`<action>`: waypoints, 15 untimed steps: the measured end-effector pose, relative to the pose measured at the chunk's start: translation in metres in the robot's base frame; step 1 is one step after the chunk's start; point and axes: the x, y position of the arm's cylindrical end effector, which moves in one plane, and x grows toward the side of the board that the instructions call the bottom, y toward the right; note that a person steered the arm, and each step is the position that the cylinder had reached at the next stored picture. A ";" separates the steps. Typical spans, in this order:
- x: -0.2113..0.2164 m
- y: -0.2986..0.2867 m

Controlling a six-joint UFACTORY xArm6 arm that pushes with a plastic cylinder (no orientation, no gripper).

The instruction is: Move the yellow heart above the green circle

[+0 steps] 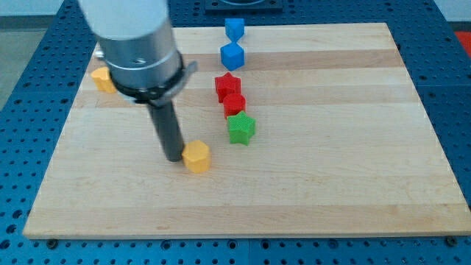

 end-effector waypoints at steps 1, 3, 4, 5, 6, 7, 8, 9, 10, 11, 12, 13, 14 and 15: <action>0.007 -0.022; 0.014 0.053; 0.015 0.035; 0.019 -0.061; -0.035 -0.204; -0.049 -0.212; -0.125 -0.181; -0.171 -0.167; -0.188 -0.180; -0.215 -0.209; -0.246 -0.195; -0.252 -0.174; -0.199 -0.158; -0.158 -0.148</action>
